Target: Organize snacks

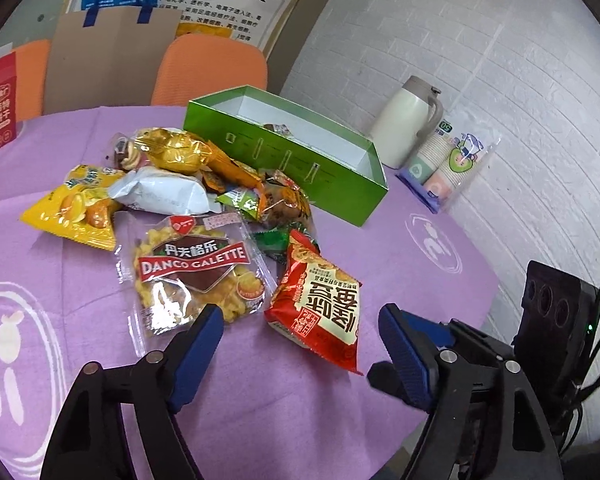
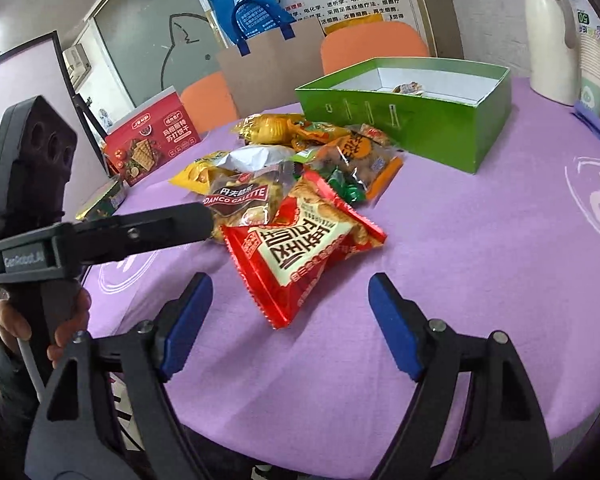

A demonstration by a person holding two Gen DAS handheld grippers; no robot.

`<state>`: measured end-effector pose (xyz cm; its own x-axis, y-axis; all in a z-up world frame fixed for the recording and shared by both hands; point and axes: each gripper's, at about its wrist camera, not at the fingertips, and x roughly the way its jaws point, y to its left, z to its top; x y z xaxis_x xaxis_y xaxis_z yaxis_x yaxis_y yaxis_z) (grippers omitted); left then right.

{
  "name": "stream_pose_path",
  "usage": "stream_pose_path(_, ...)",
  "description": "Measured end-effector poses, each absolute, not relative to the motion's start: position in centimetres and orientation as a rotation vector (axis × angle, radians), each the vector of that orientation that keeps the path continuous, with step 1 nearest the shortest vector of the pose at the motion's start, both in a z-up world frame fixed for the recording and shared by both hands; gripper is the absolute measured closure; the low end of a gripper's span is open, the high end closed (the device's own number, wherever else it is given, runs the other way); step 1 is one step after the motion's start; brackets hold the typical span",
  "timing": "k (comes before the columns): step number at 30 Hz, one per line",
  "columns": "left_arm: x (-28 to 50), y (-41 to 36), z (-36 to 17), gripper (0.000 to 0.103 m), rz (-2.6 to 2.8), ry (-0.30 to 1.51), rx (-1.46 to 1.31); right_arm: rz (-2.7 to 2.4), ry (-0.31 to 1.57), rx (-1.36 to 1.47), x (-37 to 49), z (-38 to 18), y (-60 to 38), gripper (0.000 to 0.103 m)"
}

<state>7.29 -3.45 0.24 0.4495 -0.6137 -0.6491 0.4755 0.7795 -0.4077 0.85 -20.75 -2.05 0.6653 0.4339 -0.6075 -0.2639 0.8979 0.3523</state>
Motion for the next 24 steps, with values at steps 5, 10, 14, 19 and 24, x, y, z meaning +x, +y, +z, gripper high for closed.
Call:
stream_pose_path(5, 8.9, -5.0, -1.2, 0.038, -0.693, 0.936, -0.178, 0.424, 0.771, 0.252, 1.3, -3.1, -19.6, 0.023)
stream_pose_path(10, 8.8, -6.3, -2.1, 0.05, -0.81, 1.0, -0.209, 0.375, 0.778, 0.247, 1.3, -3.4, -21.4, 0.023)
stream_pose_path(14, 8.3, -7.0, -1.4, 0.05, -0.852, 0.994, -0.185, 0.322, 0.774, 0.255, 1.0, -3.3, -23.3, 0.023)
stream_pose_path(19, 10.3, -4.0, 0.5, 0.05, -0.738, 0.931, -0.253, 0.348, 0.759, 0.248, 1.9, -2.8, -22.7, 0.023)
stream_pose_path(24, 11.9, -4.3, 1.3, 0.05, -0.684, 0.927, -0.21, 0.359, 0.773, 0.199, 3.9, -3.2, -20.6, 0.023)
